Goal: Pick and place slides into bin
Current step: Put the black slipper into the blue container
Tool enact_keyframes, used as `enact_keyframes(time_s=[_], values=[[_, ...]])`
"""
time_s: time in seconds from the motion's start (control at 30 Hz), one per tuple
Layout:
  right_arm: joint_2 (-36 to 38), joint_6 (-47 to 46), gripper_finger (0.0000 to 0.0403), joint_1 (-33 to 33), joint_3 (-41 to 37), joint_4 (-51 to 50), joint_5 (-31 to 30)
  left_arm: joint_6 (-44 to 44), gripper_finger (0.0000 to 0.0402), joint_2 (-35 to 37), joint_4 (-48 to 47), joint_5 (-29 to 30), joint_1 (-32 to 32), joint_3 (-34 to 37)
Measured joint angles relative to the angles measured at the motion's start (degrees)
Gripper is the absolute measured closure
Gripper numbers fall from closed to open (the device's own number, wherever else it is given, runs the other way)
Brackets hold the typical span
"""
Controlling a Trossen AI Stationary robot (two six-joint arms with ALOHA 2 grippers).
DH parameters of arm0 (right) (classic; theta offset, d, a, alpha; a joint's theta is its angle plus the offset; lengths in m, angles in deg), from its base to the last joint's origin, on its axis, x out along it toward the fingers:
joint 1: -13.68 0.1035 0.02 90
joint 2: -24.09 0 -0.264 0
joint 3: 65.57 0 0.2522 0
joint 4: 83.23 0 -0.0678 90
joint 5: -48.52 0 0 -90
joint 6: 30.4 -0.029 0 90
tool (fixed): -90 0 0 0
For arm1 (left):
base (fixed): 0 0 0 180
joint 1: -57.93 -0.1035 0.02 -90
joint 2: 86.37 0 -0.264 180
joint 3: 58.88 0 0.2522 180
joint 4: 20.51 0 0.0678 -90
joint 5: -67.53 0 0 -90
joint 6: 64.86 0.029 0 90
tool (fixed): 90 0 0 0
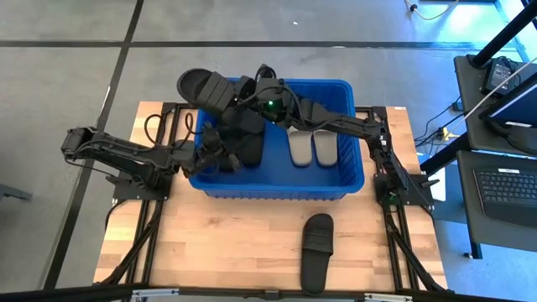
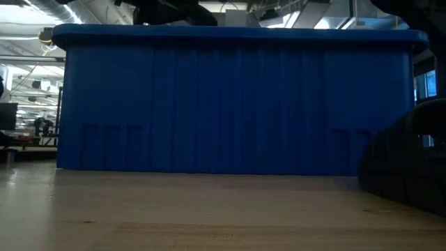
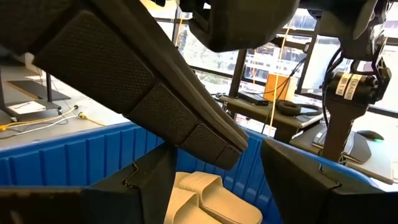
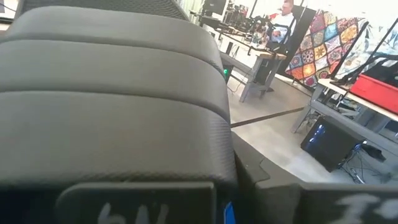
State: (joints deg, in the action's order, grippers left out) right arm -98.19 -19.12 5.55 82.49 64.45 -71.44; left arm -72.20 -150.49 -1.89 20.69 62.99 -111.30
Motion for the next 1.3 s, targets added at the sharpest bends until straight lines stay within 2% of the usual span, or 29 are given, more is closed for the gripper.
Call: enact_keyframes(time_s=[0.23, 0.4, 0.57, 0.67, 0.8, 0.93, 1.07, 1.17, 1.3], values=[[0.0, 1.2, 0.0391, 0.6, 0.0, -0.5, -0.1, 0.2, 0.0172, 0.0, -0.3, -0.7, 0.4, 0.0], [0.0, 1.3, 0.0391, 0.8, 0.0, -0.6, -0.1, 0.2, 0.0133, 0.0, -0.3, -2.2, 0.3, 0.0], [-0.1, 1.3, 0.0391, 1.1, 0.0, -1.3, -0.1, -0.8, 0.0081, 0.1, 0.3, 4.7, 0.3, 0.0], [-0.2, 1.3, 0.0391, 1.3, 0.0, -1.5, 0.2, -0.9, 0.0069, 0.1, 0.3, 5.4, 0.3, -0.1], [-0.2, 1.2, 0.0391, 1.7, 0.0, -0.9, 0.1, 0.2, 0.0069, 0.1, 0.1, 5.7, 0.3, -0.1], [-0.2, 1.4, 0.0391, 2.0, 0.0, -1.1, 0.0, -1.4, 0.0071, 0.1, 0.5, 8.7, 0.3, -0.1], [-0.2, 2.7, 0.0391, 2.1, 0.0, -1.1, -2.0, -1.4, 0.0072, 0.1, 0.4, 8.9, 0.3, -0.1], [-0.2, 2.8, 0.0391, 2.1, 0.0, -1.0, -2.5, -2.3, 0.0073, 0.1, 0.4, 11.1, 0.3, -0.1], [-0.2, 2.8, 0.0391, 2.0, 0.0, -0.9, -2.7, -2.6, 0.0093, 0.1, 0.4, 12.9, 0.3, -0.1]])
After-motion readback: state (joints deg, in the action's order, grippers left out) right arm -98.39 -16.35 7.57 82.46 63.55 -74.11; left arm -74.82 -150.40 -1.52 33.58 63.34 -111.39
